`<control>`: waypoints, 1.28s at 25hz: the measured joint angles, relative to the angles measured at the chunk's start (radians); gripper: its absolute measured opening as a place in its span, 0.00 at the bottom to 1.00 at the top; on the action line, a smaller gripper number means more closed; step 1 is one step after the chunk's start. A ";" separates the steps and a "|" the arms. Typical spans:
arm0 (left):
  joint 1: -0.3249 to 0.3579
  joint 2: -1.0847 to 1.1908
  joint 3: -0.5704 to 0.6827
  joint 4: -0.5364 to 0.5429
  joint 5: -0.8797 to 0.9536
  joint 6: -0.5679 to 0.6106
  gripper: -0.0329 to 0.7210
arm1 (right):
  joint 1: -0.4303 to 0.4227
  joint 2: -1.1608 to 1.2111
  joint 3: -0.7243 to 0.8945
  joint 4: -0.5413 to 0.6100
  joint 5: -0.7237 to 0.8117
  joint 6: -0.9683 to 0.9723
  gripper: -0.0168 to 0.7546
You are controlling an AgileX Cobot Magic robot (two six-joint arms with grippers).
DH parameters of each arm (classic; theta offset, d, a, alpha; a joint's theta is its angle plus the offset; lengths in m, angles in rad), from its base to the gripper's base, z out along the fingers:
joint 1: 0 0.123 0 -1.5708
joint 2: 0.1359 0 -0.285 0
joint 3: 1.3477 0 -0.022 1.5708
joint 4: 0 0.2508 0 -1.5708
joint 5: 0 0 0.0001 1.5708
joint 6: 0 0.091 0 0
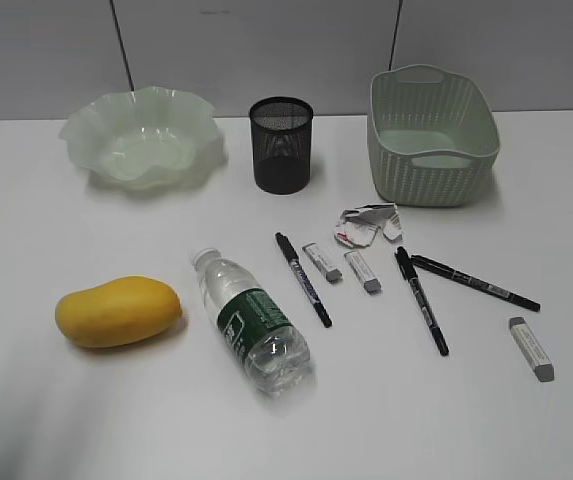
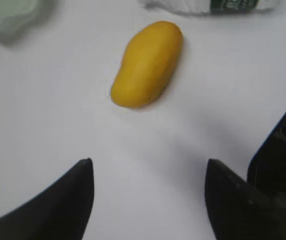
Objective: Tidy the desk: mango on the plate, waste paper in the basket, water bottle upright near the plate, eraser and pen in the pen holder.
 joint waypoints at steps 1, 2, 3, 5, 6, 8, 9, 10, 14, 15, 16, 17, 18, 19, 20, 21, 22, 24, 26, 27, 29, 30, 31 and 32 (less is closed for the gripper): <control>-0.024 0.048 -0.014 0.008 0.000 0.026 0.75 | 0.000 0.000 0.000 0.000 0.000 0.000 0.66; -0.040 0.086 -0.026 0.016 0.004 0.051 0.75 | 0.000 0.000 0.000 0.000 0.000 0.000 0.66; -0.053 0.133 -0.043 0.019 0.007 0.076 0.75 | 0.000 0.000 0.000 0.000 0.000 0.000 0.66; -0.062 0.231 -0.079 0.021 0.010 0.140 0.75 | 0.000 0.000 0.000 0.000 0.000 -0.001 0.66; -0.062 0.272 -0.096 0.021 0.011 0.162 0.75 | 0.000 0.000 0.000 0.000 0.000 -0.001 0.66; -0.063 0.372 -0.146 0.024 0.012 0.190 0.75 | 0.000 0.000 0.000 0.000 0.000 -0.001 0.66; -0.063 0.413 -0.170 0.025 0.012 0.200 0.75 | 0.000 0.000 0.000 0.000 0.000 -0.001 0.66; -0.063 0.462 -0.199 0.026 0.012 0.211 0.75 | 0.000 0.000 0.000 0.000 0.000 -0.001 0.66; -0.064 0.634 -0.314 0.021 0.033 0.269 0.75 | 0.000 0.000 0.000 0.000 0.000 -0.002 0.66; -0.064 0.674 -0.344 0.017 0.044 0.277 0.75 | 0.000 0.000 0.000 0.000 0.000 -0.002 0.66; -0.064 0.706 -0.367 0.012 0.053 0.282 0.75 | 0.000 0.000 0.000 0.000 0.000 -0.002 0.66; -0.064 0.743 -0.392 0.011 0.056 0.285 0.75 | 0.000 0.000 0.000 0.000 0.000 -0.002 0.66; -0.064 0.776 -0.414 0.010 0.057 0.287 0.75 | 0.000 0.000 0.000 0.000 0.000 -0.002 0.66; -0.064 0.806 -0.432 0.009 0.056 0.288 0.75 | 0.000 0.000 0.000 0.000 0.000 -0.002 0.66; -0.064 0.829 -0.443 0.008 0.055 0.289 0.75 | 0.000 0.000 0.000 0.000 0.000 -0.002 0.66; -0.064 0.854 -0.453 0.006 0.054 0.291 0.75 | 0.000 0.000 0.000 0.000 0.000 -0.002 0.66; -0.064 0.874 -0.457 0.005 0.053 0.292 0.75 | 0.000 0.000 0.000 0.000 0.000 -0.002 0.66; -0.064 0.909 -0.460 0.004 0.053 0.292 0.77 | 0.000 0.000 0.000 0.000 0.000 -0.002 0.66; -0.064 0.936 -0.461 0.005 0.054 0.292 0.82 | 0.000 0.000 0.000 0.000 0.000 -0.002 0.66; -0.064 0.943 -0.461 0.007 0.049 0.292 0.84 | 0.000 0.000 0.000 0.000 0.000 -0.002 0.66; -0.064 0.952 -0.461 0.012 0.025 0.292 0.86 | 0.000 0.000 0.000 0.000 0.000 -0.002 0.66; -0.064 0.953 -0.461 0.012 0.010 0.299 0.87 | 0.000 0.000 0.000 0.000 0.000 -0.002 0.66; -0.064 0.953 -0.461 0.013 -0.003 0.308 0.87 | 0.000 0.000 0.000 0.000 0.000 -0.002 0.66; -0.064 0.954 -0.462 0.013 -0.009 0.317 0.87 | 0.000 0.000 0.000 0.000 0.000 -0.002 0.66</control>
